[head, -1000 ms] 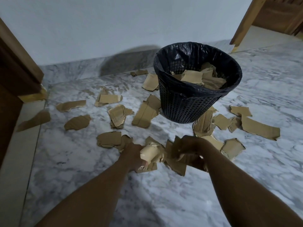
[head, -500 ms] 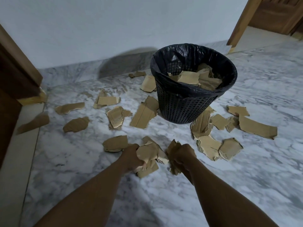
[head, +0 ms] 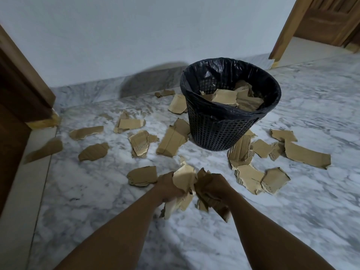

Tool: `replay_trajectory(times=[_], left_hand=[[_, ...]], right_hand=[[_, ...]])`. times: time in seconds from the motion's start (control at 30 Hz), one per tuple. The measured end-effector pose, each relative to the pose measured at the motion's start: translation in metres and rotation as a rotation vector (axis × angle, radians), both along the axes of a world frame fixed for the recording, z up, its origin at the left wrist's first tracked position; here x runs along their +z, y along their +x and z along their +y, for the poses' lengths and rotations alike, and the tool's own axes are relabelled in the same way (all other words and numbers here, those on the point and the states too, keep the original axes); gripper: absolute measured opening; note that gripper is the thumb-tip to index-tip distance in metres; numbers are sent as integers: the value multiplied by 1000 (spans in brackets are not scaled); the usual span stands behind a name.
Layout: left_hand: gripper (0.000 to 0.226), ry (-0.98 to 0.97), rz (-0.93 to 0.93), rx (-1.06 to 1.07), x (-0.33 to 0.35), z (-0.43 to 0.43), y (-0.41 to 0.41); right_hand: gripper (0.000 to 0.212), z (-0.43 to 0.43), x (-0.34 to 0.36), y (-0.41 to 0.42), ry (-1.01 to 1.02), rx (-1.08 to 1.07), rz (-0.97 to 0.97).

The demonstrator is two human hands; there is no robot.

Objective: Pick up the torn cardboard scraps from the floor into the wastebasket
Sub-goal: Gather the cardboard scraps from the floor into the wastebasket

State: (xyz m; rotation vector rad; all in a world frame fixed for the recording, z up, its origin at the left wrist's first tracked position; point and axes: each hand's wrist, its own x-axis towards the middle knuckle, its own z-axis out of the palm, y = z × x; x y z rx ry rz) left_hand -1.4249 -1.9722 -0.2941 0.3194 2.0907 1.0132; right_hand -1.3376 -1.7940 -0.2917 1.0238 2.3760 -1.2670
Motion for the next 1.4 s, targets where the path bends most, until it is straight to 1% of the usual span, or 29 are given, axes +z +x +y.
replay_trajectory(times=[0.1, 0.13, 0.23, 0.3, 0.33, 0.4, 0.43, 0.47, 0.5, 0.53, 0.6, 0.63, 0.67, 0.7, 0.77, 0.8, 0.87, 0.9, 0.97, 1.0, 1.03, 1.1, 1.13, 1.17, 1.23, 1.33, 1.37, 1.4], left_hand=[[53, 39, -20, 51, 1, 5, 4], [50, 51, -24, 74, 1, 6, 5], [49, 88, -56, 145, 0, 3, 1], [42, 96, -61, 159, 0, -3, -8], [39, 101, -69, 160, 1, -6, -14], [34, 118, -116, 201, 10, -13, -23], [28, 92, -130, 231, 12, -17, -30], [24, 38, -129, 267, 15, -22, -36], [26, -26, -123, 299, 16, -28, -41], [33, -76, -119, 314, 15, -32, -47], [41, -146, -97, 308, 12, -40, -55], [42, -170, -58, 310, 13, -44, -57], [48, -214, -10, 300, 12, -48, -61], [60, -297, 49, 275, 12, -53, -64], [81, -458, 169, 231, 9, -60, -70], [86, -489, 194, 231, 7, -63, -71], [90, -495, 191, 200, 2, -66, -73], [86, -502, 189, 164, 0, -68, -73], [70, -495, 215, 126, -4, -69, -73], [60, -469, 214, 136, -7, -69, -74], [49, -439, 199, 145, -7, -69, -72], [26, -415, 187, 96, -6, -68, -66], [21, -413, 189, 64, -7, -67, -63], [21, -407, 198, 47, -6, -66, -59], [24, -388, 230, 41, -11, -66, -54], [55, -286, 214, 145, -15, -69, -51], [62, -253, 185, 179, -13, -69, -50], [64, -222, 151, 204, -12, -69, -49]], right_hand=[[23, -8, 5, 0, -6, 121, 27], [22, -9, 7, 0, -7, 132, 37], [25, -6, 9, 2, -9, 114, 54], [23, 1, 10, 3, -81, 18, 20], [25, 5, 15, 2, -145, -51, -17], [42, 9, 26, -1, -254, -135, -172], [51, 9, 32, -3, -268, -110, -266], [53, 7, 35, -6, -263, -82, -332], [49, 0, 37, -8, -227, -57, -350], [46, -8, 35, -8, -155, -32, -344], [44, -31, 19, -8, 36, -5, -288], [41, -41, 11, -7, 94, -15, -235], [35, -49, 5, -6, 114, -33, -179], [29, -55, 4, -5, 111, -54, -127], [27, -56, 4, -5, 72, -68, -83], [25, -54, 2, -5, 67, -60, -77], [24, -49, 0, -5, 88, -23, -67], [22, -46, -4, -5, 82, -5, -69], [22, -42, -9, -7, 14, 27, -124], [27, -41, -7, -10, -42, 43, -146], [31, -41, -5, -13, -109, 52, -135], [28, -44, -3, -20, -267, 16, -49], [26, -46, -3, -23, -321, -19, -10], [25, -48, -6, -27, -353, -41, 27], [29, -52, -13, -36, -328, -42, 48], [35, -58, -19, -42, -276, -16, 8], [35, -59, -22, -44, -274, -14, 7], [36, -59, -22, -43, -281, -17, 6]])
